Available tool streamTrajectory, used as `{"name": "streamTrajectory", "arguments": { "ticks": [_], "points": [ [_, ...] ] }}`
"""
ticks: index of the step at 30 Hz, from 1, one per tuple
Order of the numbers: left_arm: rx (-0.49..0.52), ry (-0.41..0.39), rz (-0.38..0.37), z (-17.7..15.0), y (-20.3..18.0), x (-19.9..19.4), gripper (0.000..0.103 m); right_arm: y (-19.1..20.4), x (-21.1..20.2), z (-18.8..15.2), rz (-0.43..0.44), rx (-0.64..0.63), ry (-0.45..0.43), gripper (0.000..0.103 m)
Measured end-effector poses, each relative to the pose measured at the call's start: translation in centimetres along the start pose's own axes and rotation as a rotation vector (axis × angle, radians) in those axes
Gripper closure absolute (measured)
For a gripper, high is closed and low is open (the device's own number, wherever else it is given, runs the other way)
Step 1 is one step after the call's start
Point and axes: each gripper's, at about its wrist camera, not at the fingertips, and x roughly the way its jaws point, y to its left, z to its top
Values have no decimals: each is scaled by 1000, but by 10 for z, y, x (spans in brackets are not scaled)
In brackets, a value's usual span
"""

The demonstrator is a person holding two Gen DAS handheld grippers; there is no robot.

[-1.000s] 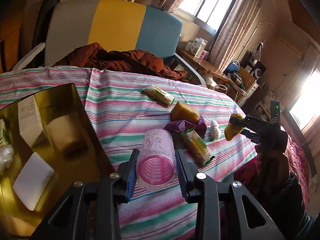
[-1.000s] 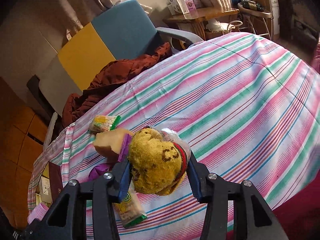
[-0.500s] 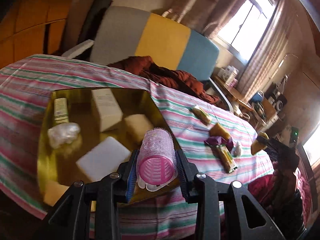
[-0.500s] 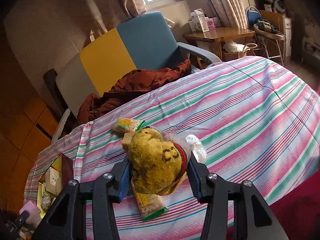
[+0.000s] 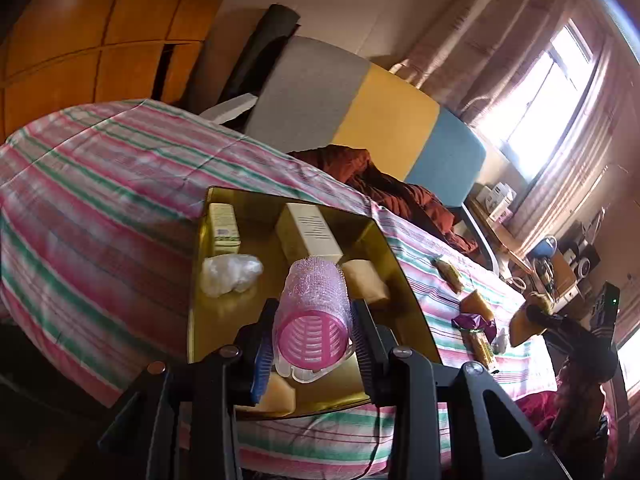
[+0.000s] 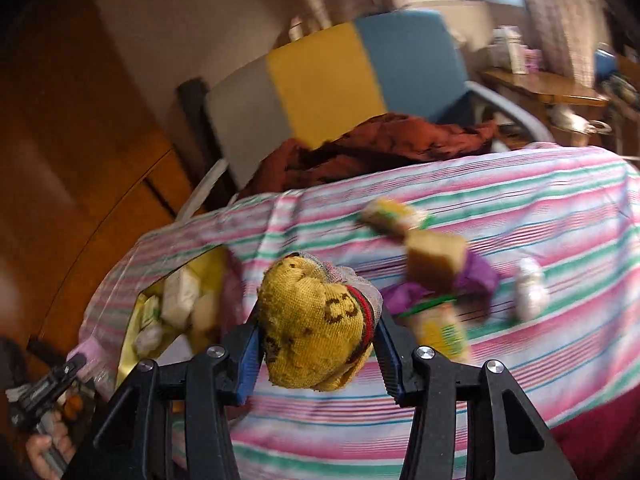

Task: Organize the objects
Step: 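Carry the roller and plush into the gold tray and open both tools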

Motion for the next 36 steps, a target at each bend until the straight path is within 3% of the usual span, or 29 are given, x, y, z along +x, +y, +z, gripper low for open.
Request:
{"name": "streamTrajectory", "arguments": {
  "ticks": [11, 21, 22, 26, 27, 29, 36],
  "points": [
    [-33, -7, -15, 8, 14, 8, 68, 124, 62, -36, 189, -248, 179, 53],
    [-30, -16, -18, 58, 9, 51, 68, 164, 111, -58, 185, -315, 295, 48],
    [-23, -19, -8, 65, 8, 58, 68, 165, 115, -60, 181, -318, 303, 46],
    [-23, -30, 57, 86, 9, 82, 64, 171, 124, -64, 157, -329, 316, 16],
    [-35, -29, 81, 91, 10, 88, 55, 172, 123, -65, 162, -332, 317, 15],
    [-48, -40, 90, 98, 13, 93, 48, 173, 123, -66, 160, -342, 317, 13],
    [-47, -52, 119, 87, 14, 78, 48, 180, 118, -75, 150, -370, 310, 3]
  ]
}}
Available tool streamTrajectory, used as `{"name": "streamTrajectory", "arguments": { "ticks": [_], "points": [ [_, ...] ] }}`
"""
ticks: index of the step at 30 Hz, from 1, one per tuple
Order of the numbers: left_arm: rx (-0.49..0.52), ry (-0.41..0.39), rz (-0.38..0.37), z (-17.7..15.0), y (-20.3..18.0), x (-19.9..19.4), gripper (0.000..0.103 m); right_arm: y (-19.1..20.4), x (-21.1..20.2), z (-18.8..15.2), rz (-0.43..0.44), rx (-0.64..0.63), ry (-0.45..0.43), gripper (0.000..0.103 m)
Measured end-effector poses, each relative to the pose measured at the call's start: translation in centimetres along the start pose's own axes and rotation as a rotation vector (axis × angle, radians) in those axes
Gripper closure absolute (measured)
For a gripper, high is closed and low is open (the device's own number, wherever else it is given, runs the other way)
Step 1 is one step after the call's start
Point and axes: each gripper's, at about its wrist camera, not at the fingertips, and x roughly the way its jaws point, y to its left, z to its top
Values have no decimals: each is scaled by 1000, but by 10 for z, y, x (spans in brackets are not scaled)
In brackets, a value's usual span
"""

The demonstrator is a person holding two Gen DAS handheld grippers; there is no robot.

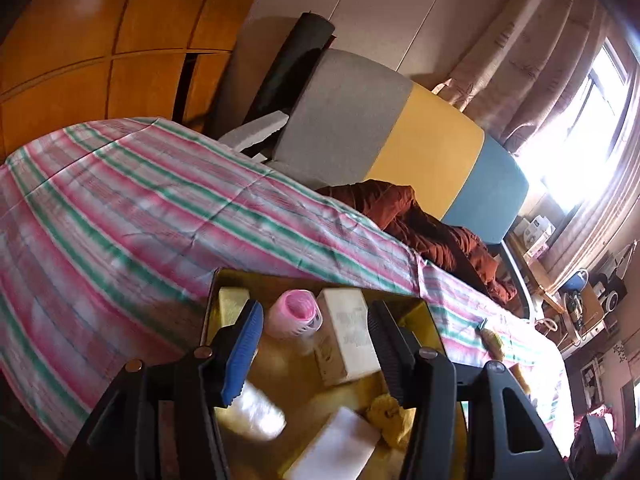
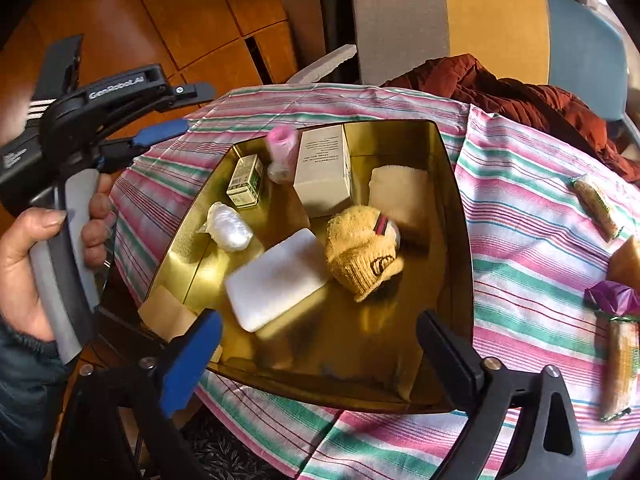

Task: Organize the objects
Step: 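Carry the roller and plush into the gold tray and open both tools, then withdraw both open tools from the tray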

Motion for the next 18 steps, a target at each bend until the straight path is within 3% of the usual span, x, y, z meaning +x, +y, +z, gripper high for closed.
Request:
{"name": "streamTrajectory", "arguments": {
  "ticks": [9, 18],
  "points": [
    [41, 19, 94, -50, -3, -31, 48, 11, -3, -8, -58, -25, -22, 0],
    [120, -13, 163, -80, -17, -52, 47, 20, -15, -11, -130, -63, -87, 0]
  ]
}}
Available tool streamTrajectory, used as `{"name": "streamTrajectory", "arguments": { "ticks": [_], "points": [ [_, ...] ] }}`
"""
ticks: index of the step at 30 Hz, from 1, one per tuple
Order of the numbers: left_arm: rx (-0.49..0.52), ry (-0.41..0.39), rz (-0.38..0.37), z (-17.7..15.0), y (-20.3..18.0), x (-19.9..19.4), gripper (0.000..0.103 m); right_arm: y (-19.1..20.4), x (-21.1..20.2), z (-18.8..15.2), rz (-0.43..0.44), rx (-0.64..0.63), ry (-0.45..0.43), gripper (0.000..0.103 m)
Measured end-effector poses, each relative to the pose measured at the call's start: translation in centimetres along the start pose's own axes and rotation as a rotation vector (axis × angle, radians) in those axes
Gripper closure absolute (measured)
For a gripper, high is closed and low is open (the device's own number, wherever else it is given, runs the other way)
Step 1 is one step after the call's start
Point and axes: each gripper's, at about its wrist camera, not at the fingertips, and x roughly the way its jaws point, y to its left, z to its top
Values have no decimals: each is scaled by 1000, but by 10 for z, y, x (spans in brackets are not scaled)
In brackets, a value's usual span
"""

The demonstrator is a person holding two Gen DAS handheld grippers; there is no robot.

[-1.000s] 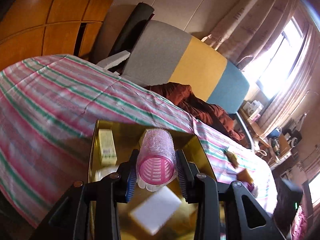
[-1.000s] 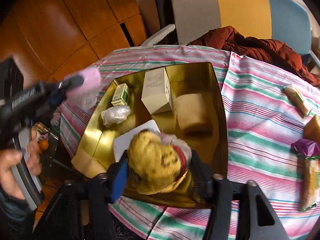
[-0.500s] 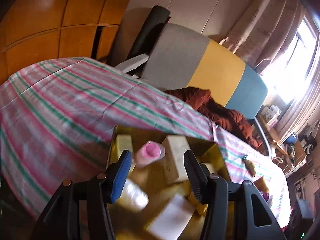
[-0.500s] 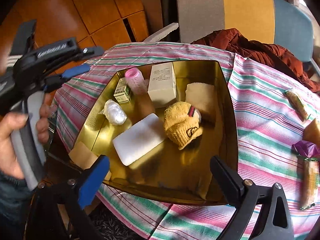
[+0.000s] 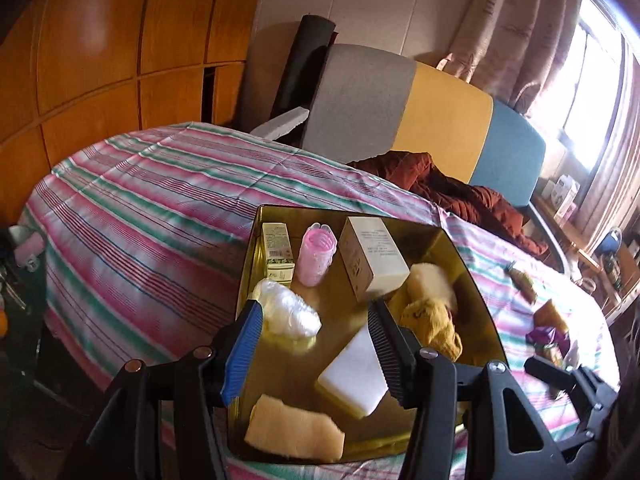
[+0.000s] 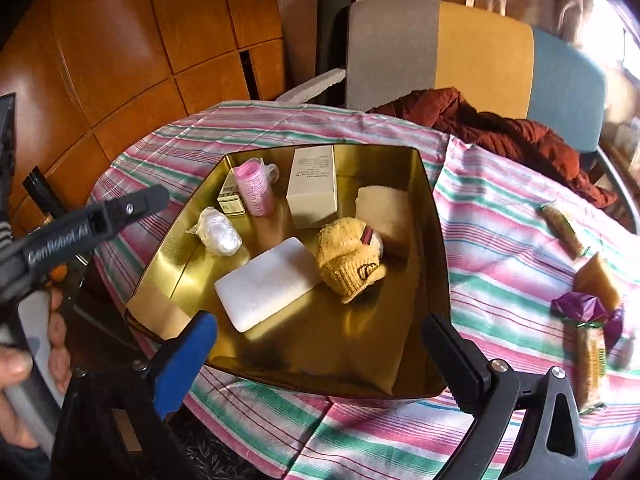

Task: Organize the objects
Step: 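Withdraw both open tools from the tray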

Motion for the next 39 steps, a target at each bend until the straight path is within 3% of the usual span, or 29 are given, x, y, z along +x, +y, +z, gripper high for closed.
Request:
{"name": "streamTrajectory", "arguments": {
  "ticks": [5, 24, 39],
  "points": [
    [47, -19, 32, -9, -8, -9, 47, 2, -7, -4, -30, -7, -18, 0],
    [133, 10, 19, -24, -37, -14, 47, -22, -18, -10, -91, 63, -52, 0],
    [215, -10, 38, -27, -56, -19, 47, -44, -21, -14, -142, 105, -57, 0]
  ]
}}
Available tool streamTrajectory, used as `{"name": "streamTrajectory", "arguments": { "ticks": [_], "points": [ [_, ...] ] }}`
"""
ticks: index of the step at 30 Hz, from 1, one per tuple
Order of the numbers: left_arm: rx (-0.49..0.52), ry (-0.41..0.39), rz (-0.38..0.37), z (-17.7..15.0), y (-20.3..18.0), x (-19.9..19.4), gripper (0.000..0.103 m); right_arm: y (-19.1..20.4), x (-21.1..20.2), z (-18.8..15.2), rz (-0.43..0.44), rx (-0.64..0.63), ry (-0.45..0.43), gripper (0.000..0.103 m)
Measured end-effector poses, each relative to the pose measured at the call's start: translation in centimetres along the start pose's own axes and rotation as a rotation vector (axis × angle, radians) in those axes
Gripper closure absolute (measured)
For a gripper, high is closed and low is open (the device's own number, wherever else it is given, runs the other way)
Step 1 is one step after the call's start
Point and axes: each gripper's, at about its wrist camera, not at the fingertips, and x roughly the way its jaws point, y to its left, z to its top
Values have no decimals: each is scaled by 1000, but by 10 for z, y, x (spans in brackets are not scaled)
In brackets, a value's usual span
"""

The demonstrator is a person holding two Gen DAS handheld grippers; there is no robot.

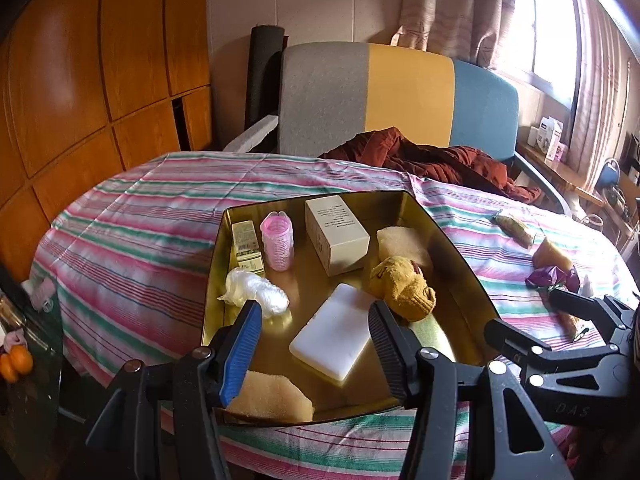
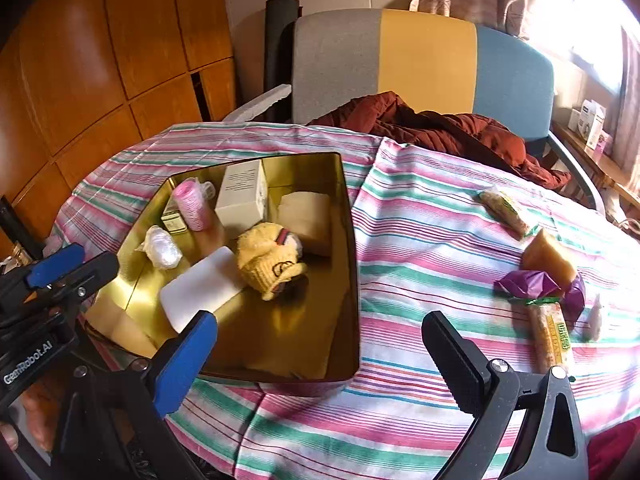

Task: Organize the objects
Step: 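Withdraw both open tools from the tray, then move both open tools back to the remaining items on the sheet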

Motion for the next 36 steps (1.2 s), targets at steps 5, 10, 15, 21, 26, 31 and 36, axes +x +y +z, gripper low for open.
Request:
{"name": "streamTrajectory", "arguments": {
  "ticks": [5, 10, 15, 21, 26, 31, 36],
  "points": [
    [30, -5, -4, 3, -8, -2, 47, -11, -1, -1, -17, 18, -2, 0],
    [80, -25, -7, 6, -21, -7, 47, -30, -3, -1, -47, 41, -4, 0],
    [127, -34, -18, 10, -36, -10, 47, -55, -4, -1, -86, 67, 3, 0],
    [168, -37, -40, 13, -53, -11, 47, -94, -10, 2, -145, 114, -4, 0],
    [198, -29, -62, 13, -66, -10, 47, -127, -21, 10, -196, 146, -24, 0],
    [229, -16, -90, 13, -79, -8, 47, -166, -32, 19, -256, 169, -43, 0],
    [259, 1, -139, 12, -95, -5, 47, -222, -38, 24, -354, 213, -51, 0]
  ]
}}
